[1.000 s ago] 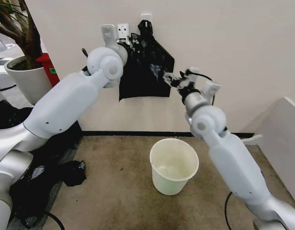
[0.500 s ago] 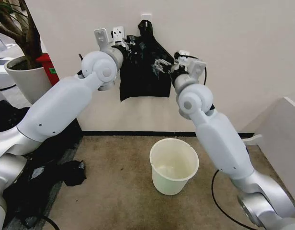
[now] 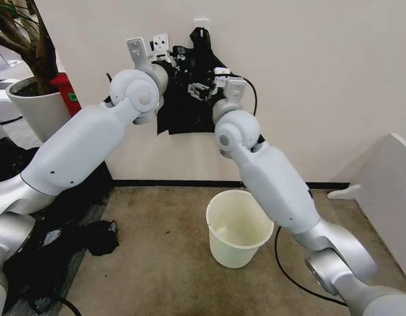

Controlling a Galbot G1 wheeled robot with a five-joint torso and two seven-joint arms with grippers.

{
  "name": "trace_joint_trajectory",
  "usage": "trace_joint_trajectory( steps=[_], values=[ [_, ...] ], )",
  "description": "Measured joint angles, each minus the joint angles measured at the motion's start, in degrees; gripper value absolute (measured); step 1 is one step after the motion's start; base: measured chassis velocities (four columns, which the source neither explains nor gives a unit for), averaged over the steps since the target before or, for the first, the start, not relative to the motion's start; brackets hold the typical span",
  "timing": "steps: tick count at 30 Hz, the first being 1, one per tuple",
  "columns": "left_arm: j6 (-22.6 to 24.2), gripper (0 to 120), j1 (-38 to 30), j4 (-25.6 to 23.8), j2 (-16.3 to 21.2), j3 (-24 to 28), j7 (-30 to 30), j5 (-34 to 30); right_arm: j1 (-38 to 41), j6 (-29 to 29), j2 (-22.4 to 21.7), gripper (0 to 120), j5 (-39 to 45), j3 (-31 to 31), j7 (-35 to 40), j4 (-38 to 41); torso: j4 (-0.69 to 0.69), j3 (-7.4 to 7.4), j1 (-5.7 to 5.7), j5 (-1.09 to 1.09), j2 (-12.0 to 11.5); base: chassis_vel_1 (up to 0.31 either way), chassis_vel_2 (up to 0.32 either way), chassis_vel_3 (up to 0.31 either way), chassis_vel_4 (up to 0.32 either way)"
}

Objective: Place the garbage bag over the trash bin.

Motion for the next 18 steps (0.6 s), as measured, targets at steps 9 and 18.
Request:
trace_joint_trajectory(
  steps=[9, 18],
  values=[
    [0.11, 0, 0.70, -1.74, 1.33, -0.83, -0.01, -0.36, 1.26, 0.80, 1.89, 88, -8.57, 0.27, -2.51, -5.32, 0.00, 0.00, 0.00, 0.00, 0.00, 0.000, 0.000, 0.000, 0.000],
    [0.14, 0, 1.48, -2.37, 2.61, -1.86, 0.45, -0.39, 1.19, 1.51, 2.49, 52, -7.39, 0.02, -2.44, -5.76, 0.00, 0.00, 0.00, 0.00, 0.00, 0.000, 0.000, 0.000, 0.000]
  ],
)
